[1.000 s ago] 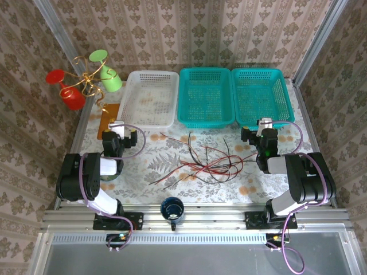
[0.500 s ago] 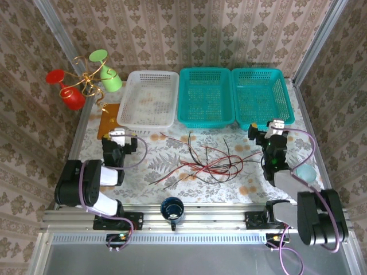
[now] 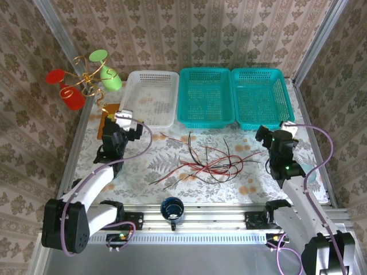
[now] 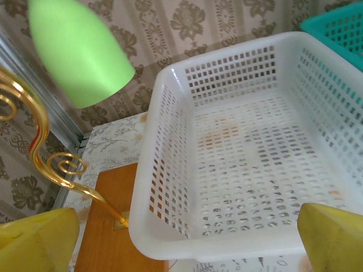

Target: Untangle the cables

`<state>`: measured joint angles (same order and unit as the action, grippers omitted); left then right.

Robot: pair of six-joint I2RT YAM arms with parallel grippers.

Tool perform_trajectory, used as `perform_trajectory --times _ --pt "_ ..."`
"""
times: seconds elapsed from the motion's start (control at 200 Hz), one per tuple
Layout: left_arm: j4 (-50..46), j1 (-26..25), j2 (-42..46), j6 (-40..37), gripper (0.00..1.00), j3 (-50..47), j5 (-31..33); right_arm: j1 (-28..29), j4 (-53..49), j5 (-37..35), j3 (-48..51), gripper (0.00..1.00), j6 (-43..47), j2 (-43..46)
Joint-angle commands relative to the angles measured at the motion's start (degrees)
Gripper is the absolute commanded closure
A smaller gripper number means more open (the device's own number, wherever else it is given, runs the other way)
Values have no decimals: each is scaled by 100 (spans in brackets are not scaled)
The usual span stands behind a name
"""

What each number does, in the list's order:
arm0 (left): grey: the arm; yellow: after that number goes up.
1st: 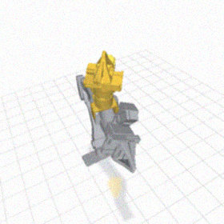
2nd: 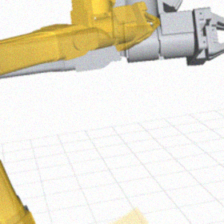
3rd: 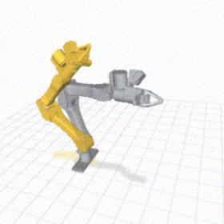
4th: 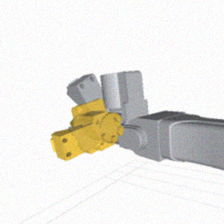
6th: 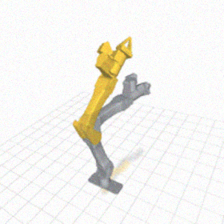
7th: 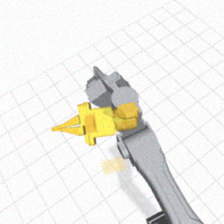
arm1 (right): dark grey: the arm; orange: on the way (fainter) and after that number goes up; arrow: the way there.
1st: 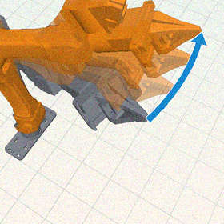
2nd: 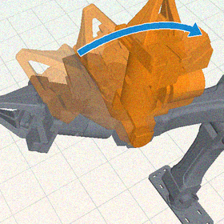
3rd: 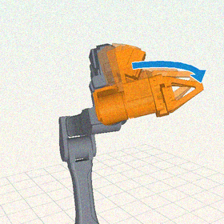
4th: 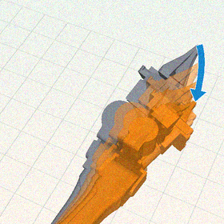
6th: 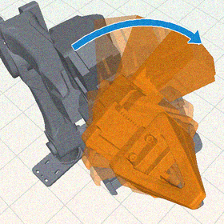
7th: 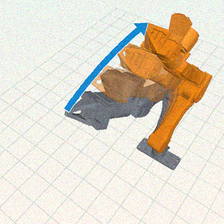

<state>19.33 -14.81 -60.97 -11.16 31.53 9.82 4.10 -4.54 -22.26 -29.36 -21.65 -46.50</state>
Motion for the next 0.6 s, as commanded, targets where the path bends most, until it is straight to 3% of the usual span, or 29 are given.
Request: perform_trajectory --times 0.0,0.085,0.245,0.46,0.595 --pt "-2280 -374 194 303 0 529 540 376 -1134 357 -173 0 -674 -172" --pt "-3217 -759 208 543 1 825 282 857 -951 790 -175 0 -741 -518" --pt "-4152 -1625 7 1067 1 1110 127 2001 -1594 469 -825 0 -1399 -1419" --pt "-4014 -2497 -768 1206 1 1367 -282 2870 -2831 383 -1696 0 -2832 -2367" --pt "-3725 -2830 -1385 1284 3 1514 -613 3282 -3244 603 -2188 1 -3184 -2721"
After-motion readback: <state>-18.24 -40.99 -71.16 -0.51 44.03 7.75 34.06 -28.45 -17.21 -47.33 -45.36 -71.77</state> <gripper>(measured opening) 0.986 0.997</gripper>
